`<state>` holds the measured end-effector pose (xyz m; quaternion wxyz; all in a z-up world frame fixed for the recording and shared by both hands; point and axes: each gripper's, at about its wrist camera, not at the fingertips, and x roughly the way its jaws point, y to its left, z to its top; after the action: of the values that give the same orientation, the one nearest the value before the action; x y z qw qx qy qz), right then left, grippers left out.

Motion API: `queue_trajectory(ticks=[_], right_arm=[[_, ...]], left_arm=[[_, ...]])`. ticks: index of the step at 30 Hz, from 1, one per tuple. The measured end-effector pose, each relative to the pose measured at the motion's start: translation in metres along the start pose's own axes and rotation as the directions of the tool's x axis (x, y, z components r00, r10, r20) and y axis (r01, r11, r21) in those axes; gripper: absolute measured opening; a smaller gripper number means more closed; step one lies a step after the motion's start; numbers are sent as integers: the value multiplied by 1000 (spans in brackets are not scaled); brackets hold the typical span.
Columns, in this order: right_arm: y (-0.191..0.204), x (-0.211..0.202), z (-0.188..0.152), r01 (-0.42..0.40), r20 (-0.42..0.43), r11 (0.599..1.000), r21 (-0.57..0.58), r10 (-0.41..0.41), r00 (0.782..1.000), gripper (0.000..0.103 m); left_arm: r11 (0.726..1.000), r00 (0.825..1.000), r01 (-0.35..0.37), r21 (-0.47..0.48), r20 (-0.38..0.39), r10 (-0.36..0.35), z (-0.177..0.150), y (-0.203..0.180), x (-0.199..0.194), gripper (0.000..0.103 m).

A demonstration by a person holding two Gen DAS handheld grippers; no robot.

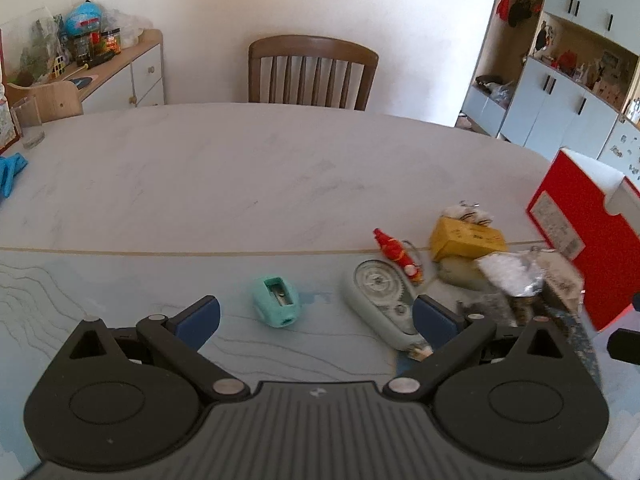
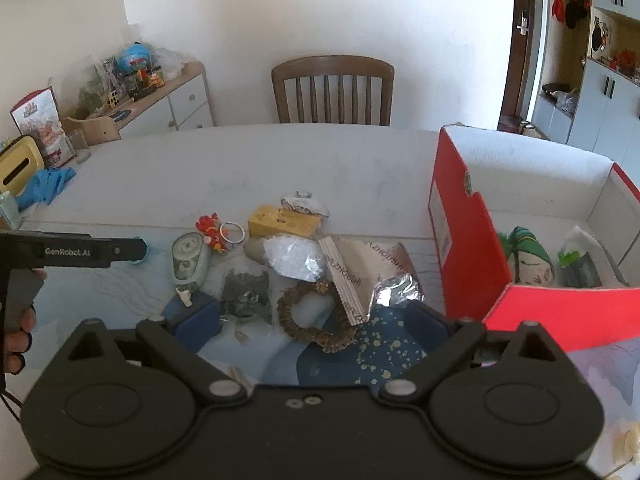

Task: Organize objects
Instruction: 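Grasp the teal sharpener with left tool while right tool grasps the silver foil bag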

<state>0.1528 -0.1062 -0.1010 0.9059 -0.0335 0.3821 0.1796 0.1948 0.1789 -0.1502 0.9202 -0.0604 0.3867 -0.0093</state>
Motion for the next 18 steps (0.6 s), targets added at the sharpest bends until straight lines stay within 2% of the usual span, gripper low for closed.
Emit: queue_trajectory(ticks=[4,11,18], right_arm=[[1,11,5,15,-11,1000,-22,-15,1000,94],[-7,41,21,56,-50,998,-21,-57,997,84],[-14,65,21,118,-95,993,-24,-120,988,76]], left_arm=[[1000,1000,-12,-13,0,12,1,5,12,103],[1000,1000,-30,-9,-3,30,4,9,28,102],[999,999,-39,4,-28,40,4,11,40,87]])
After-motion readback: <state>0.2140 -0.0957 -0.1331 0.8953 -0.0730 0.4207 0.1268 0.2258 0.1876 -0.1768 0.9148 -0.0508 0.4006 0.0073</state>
